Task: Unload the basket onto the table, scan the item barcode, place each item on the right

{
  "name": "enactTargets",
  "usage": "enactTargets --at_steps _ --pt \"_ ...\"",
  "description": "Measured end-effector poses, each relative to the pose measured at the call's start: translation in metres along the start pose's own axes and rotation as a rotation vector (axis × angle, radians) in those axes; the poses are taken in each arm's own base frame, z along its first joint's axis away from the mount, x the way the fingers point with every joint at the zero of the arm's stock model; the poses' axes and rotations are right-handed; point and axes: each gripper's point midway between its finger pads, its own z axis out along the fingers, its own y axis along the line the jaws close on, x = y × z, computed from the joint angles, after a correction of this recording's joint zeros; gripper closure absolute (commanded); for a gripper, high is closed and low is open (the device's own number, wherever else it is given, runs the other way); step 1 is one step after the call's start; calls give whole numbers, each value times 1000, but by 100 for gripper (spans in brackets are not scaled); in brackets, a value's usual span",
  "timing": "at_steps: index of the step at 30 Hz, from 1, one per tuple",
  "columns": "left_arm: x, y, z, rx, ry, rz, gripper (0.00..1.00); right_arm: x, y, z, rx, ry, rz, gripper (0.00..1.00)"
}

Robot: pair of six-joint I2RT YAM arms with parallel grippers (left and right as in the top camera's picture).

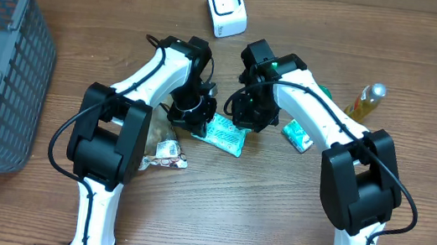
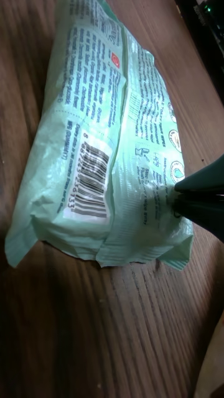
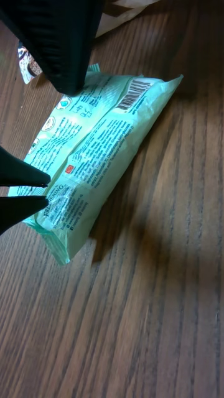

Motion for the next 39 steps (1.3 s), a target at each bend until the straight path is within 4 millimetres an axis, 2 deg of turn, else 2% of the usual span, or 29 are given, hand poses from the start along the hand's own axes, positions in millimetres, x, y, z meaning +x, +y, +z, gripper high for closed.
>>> enactTargets --at_steps 7,14,20,27,30,33,35,37,39 --pt "0 0 0 0 0 0 96 -1 -2 1 -1 -4 4 96" --pt "0 0 0 -1 0 0 96 5 -11 26 -3 -6 4 96" --pt "0 6 8 -16 -4 -5 96 2 -12 31 -44 -29 8 96" --pt "13 12 18 -11 12 -29 96 3 -11 31 -54 -29 7 96" --pt "31 24 20 -77 82 -64 96 3 -14 29 -48 -23 18 96" --pt "36 32 12 -129 107 -76 96 -3 -19 19 -29 -19 35 96" --pt "29 30 0 -143 88 -73 96 -13 -18 9 -27 -38 40 96" --pt "12 23 -21 -142 29 -58 95 -24 -14 -9 -33 -68 41 96" --pt "-7 12 -42 -134 -50 -33 92 -27 -11 -21 -35 -72 43 95"
